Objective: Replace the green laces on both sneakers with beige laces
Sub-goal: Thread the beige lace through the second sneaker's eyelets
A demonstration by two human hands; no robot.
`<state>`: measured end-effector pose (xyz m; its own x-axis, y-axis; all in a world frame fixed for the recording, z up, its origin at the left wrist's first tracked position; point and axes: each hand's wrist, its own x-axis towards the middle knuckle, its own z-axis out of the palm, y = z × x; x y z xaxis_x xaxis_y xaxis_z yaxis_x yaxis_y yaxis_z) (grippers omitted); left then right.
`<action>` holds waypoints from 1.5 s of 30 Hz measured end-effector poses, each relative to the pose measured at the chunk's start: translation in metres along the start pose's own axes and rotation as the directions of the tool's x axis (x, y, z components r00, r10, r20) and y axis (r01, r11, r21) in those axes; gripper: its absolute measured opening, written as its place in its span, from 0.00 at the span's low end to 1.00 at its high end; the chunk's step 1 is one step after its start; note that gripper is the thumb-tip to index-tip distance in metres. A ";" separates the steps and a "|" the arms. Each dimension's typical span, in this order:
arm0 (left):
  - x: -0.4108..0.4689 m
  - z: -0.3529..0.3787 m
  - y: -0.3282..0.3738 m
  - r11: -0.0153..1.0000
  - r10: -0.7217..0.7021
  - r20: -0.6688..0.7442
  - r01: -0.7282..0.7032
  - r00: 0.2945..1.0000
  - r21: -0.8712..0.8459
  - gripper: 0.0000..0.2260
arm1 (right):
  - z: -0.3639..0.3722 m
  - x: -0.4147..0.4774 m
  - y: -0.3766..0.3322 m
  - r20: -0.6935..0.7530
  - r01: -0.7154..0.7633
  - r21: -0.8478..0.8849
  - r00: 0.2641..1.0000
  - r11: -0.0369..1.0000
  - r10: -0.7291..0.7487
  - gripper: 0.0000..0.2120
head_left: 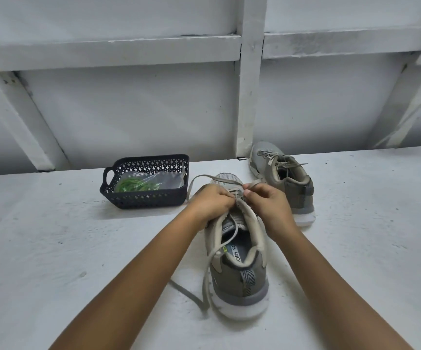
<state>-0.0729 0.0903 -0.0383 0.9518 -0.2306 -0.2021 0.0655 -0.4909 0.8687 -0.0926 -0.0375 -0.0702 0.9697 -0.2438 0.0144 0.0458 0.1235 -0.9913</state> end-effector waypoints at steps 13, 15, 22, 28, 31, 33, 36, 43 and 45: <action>-0.003 0.016 -0.013 0.926 -0.032 -0.079 0.000 0.996 -0.377 0.11 | 0.000 0.001 0.009 -0.044 0.127 -0.123 0.990 0.984 -0.133 0.06; -0.003 0.016 -0.014 0.924 -0.030 -0.087 -0.006 0.996 -0.383 0.11 | -0.001 0.001 0.010 -0.016 0.133 -0.144 0.991 0.981 -0.136 0.08; 0.004 0.017 -0.013 0.953 -0.055 -0.083 0.027 0.995 -0.303 0.08 | -0.002 0.002 0.007 0.056 0.075 -0.187 0.996 0.980 -0.065 0.08; 0.002 0.013 -0.008 0.986 0.078 -0.218 -0.042 0.973 0.163 0.11 | 0.000 -0.002 0.005 0.005 0.002 -0.183 1.000 0.983 -0.001 0.11; -0.003 0.002 -0.013 0.996 -0.002 -0.293 -0.023 0.956 -0.083 0.10 | -0.001 0.002 0.004 -0.047 -0.102 -0.098 0.994 0.990 0.098 0.12; -0.010 -0.009 -0.016 0.917 -0.076 -0.257 -0.034 0.963 -0.397 0.10 | -0.001 0.003 0.001 -0.064 -0.164 -0.027 0.985 0.986 0.162 0.10; -0.019 -0.023 -0.019 0.775 -0.037 -0.241 -0.124 0.970 -0.620 0.11 | 0.001 0.002 0.000 -0.093 -0.173 0.005 0.981 0.985 0.173 0.11; -0.040 -0.081 -0.018 0.421 0.076 -0.256 -0.264 0.964 -0.868 0.13 | 0.000 0.006 0.001 -0.105 -0.186 0.119 0.974 0.975 0.199 0.09; -0.051 -0.106 -0.018 0.645 0.066 -0.148 -0.155 0.987 -0.748 0.12 | 0.000 0.006 0.002 -0.096 -0.183 0.110 0.976 0.977 0.194 0.08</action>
<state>-0.0908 0.2002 0.0045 0.9878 -0.1363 -0.0750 0.1186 0.3475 0.9302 -0.0864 -0.0389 -0.0725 0.9326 -0.3063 -0.1907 -0.1065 0.2713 -0.9566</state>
